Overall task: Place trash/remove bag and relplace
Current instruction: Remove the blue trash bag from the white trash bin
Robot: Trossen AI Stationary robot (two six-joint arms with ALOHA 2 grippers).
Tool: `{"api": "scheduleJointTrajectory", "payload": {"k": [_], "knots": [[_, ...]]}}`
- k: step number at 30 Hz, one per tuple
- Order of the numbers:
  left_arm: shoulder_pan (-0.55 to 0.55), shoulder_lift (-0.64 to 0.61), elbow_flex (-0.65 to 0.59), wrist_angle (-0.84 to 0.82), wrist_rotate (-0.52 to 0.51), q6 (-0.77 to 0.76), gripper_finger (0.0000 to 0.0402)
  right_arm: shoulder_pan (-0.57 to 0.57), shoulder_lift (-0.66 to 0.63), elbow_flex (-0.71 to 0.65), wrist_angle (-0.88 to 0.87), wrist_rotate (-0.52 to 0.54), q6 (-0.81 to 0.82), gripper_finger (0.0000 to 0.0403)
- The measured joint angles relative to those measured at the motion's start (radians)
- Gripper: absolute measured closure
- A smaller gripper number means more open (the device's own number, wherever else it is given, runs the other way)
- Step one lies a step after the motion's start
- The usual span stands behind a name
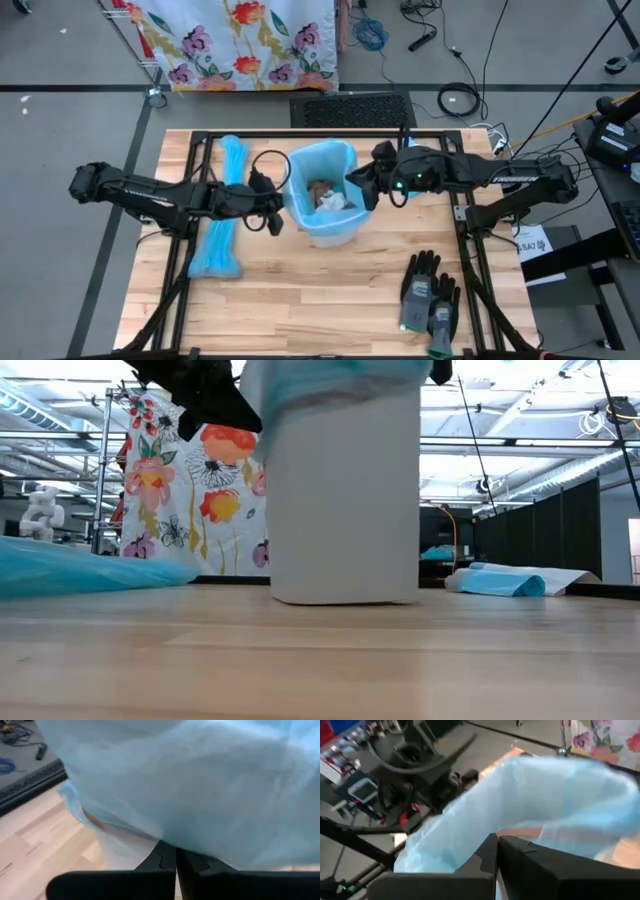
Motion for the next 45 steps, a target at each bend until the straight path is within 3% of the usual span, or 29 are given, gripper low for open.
{"api": "scheduleJointTrajectory", "payload": {"k": [7,13,23,35,45], "knots": [[0.021,0.000,0.000,0.051,0.076,-0.001,0.0402,-0.002,0.004,0.000,0.104,-0.045,0.052,0.0403],[0.021,-0.001,0.000,0.115,0.077,0.001,0.0402,-0.002,0.032,0.000,0.054,-0.137,0.129,0.0403],[0.021,-0.001,0.000,0.128,0.077,0.002,0.0402,-0.009,0.108,0.000,0.054,-0.132,0.116,0.0403],[0.019,0.000,0.000,0.111,0.126,0.002,0.0402,-0.018,0.150,-0.001,0.368,-0.123,-0.019,0.0402],[0.019,-0.001,0.000,0.130,0.121,0.020,0.0402,-0.025,0.145,0.003,0.185,-0.230,0.108,0.0402]]}}
